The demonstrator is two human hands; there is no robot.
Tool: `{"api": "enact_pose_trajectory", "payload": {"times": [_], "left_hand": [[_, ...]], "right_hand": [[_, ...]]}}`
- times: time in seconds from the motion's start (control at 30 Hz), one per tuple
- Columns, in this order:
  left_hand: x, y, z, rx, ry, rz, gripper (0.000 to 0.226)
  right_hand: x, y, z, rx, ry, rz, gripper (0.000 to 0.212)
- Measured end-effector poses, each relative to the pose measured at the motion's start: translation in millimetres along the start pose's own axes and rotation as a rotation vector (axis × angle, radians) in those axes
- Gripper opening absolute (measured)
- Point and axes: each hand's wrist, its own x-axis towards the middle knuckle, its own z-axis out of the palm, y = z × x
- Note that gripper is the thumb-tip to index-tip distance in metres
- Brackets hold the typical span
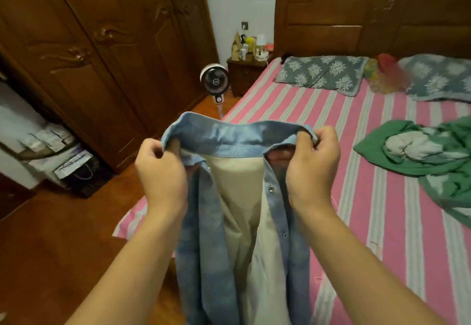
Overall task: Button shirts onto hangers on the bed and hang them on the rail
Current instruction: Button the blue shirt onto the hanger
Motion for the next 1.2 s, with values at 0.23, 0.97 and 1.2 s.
{"api": "enact_pose_trajectory", "payload": {"times": [0.23,0.97,1.2], "left_hand": [[76.9,-202.2,101.2,0.432,-1.228,-0.490,0.072],[116.8,-549.7,-33.4,1.468,-1.084,-0.147,0.024],[214.7,-531.9,0.2,1.593,-0.893,0.182,0.043]], "right_hand": [[73.9,205.4,46.8,-0.463,-0.300,0.549,0.016],[-76.1,508.4,-66.7,-1.183,-0.410,0.939,0.045],[-74.0,447.6,-78.9,-1.192,-0.224,0.780,0.009]]}}
